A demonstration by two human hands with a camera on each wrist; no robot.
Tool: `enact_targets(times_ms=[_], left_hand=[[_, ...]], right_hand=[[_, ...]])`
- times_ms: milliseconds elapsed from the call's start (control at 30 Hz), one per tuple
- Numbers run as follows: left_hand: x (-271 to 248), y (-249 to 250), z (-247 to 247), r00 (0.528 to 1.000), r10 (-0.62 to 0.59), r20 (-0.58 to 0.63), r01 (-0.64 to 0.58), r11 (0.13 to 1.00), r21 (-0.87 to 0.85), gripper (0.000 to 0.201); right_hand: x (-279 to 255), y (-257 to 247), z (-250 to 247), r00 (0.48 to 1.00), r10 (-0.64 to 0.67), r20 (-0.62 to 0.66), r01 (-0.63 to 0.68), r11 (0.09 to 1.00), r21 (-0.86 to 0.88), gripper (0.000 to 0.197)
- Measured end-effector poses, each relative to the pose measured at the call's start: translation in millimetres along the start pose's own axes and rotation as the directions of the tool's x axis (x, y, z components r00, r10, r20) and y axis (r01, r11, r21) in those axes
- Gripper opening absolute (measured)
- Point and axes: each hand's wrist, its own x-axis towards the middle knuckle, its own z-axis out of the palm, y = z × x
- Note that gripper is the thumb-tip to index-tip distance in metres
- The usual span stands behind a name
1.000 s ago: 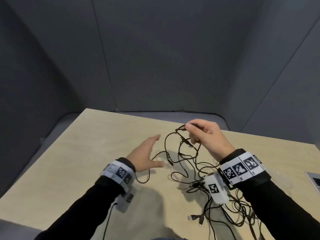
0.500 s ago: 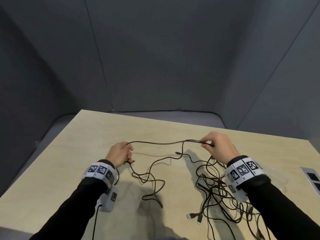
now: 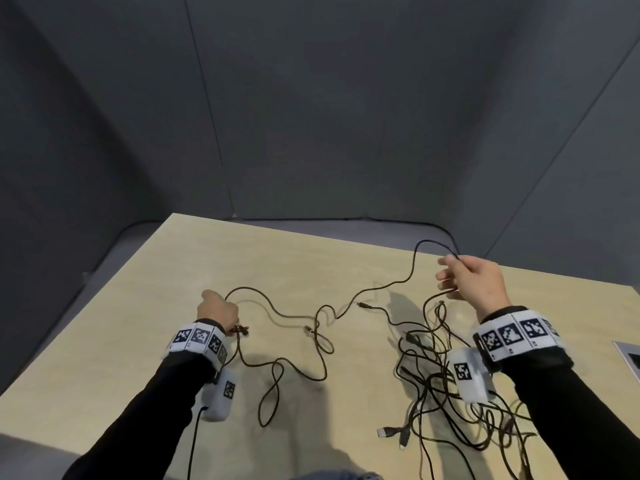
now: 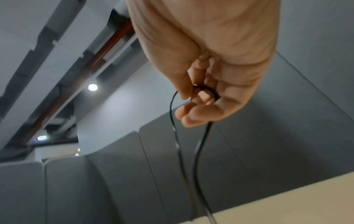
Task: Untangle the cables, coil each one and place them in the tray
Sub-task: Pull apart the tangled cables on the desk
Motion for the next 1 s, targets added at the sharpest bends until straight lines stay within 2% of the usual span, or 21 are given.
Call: enact_targets(times_ms=[100, 167, 200, 233, 267, 300, 367, 400, 433, 500, 533, 600, 700, 800, 867, 933, 1000], left_hand=[[-9, 3, 9, 0.997, 0.081, 0.015, -0.081, 0.941, 0.33, 0.065], [-18, 6, 20, 0.972, 0.221, 0.08, -0.234, 0.881, 0.412, 0.088], [-22, 8, 27, 0.938, 0.314, 0.147, -0.346, 0.835, 0.427, 0.099], [-24, 8, 35, 0.882, 0.402, 0.246, -0.471, 0.771, 0.428, 0.109], [-28, 10, 44, 0.802, 0.467, 0.373, -0.594, 0.688, 0.417, 0.119], [-35, 11, 52, 0.709, 0.482, 0.516, -0.694, 0.61, 0.383, 0.129], [-48, 11, 73, 0.546, 0.377, 0.749, -0.788, 0.534, 0.306, 0.141], [-54, 7, 84, 0.513, 0.287, 0.809, -0.799, 0.504, 0.328, 0.144], [-59, 2, 93, 0.514, 0.203, 0.833, -0.805, 0.45, 0.387, 0.143], [-64, -9, 105, 0.584, 0.072, 0.808, -0.774, 0.348, 0.529, 0.135], [-67, -13, 104, 0.618, 0.042, 0.785, -0.751, 0.328, 0.573, 0.125], [-65, -15, 95, 0.645, 0.035, 0.764, -0.737, 0.293, 0.609, 0.096], [-56, -13, 80, 0.656, 0.038, 0.754, -0.734, 0.269, 0.624, 0.049], [-47, -7, 69, 0.694, 0.071, 0.717, -0.693, 0.337, 0.637, 0.033], [-38, 2, 59, 0.746, 0.167, 0.645, -0.638, 0.461, 0.618, 0.032], [-27, 11, 44, 0.809, 0.308, 0.5, -0.58, 0.551, 0.6, 0.03], [-12, 10, 28, 0.873, 0.361, 0.328, -0.487, 0.646, 0.588, 0.027]], right_hand=[[-10, -19, -1, 0.998, -0.033, 0.05, 0.026, 0.99, 0.139, 0.022], [-21, -35, 1, 0.991, -0.088, 0.096, 0.065, 0.973, 0.222, 0.022], [-26, -44, 2, 0.984, -0.118, 0.133, 0.078, 0.959, 0.273, 0.023], [-33, -53, 3, 0.973, -0.147, 0.176, 0.084, 0.943, 0.322, 0.025], [-39, -62, 3, 0.959, -0.178, 0.222, 0.089, 0.929, 0.36, 0.027], [-44, -70, 3, 0.941, -0.211, 0.264, 0.097, 0.916, 0.388, 0.028], [-52, -82, 2, 0.907, -0.288, 0.307, 0.145, 0.899, 0.414, 0.029], [-55, -87, 1, 0.895, -0.323, 0.308, 0.176, 0.889, 0.422, 0.029], [-57, -92, -1, 0.888, -0.351, 0.297, 0.203, 0.878, 0.433, 0.029], [-62, -101, -7, 0.883, -0.396, 0.254, 0.254, 0.856, 0.451, 0.031], [-63, -104, -11, 0.88, -0.416, 0.23, 0.282, 0.846, 0.452, 0.031], [-63, -108, -22, 0.871, -0.455, 0.187, 0.344, 0.835, 0.429, 0.029], [-59, -106, -35, 0.864, -0.476, 0.164, 0.391, 0.839, 0.378, 0.027], [-54, -91, -28, 0.875, -0.413, 0.254, 0.326, 0.889, 0.323, 0.027], [-52, -73, -15, 0.895, -0.334, 0.295, 0.274, 0.935, 0.227, 0.026], [-48, -55, -11, 0.925, -0.29, 0.246, 0.262, 0.955, 0.142, 0.026], [-41, -46, -25, 0.951, -0.284, 0.123, 0.268, 0.954, 0.133, 0.025]])
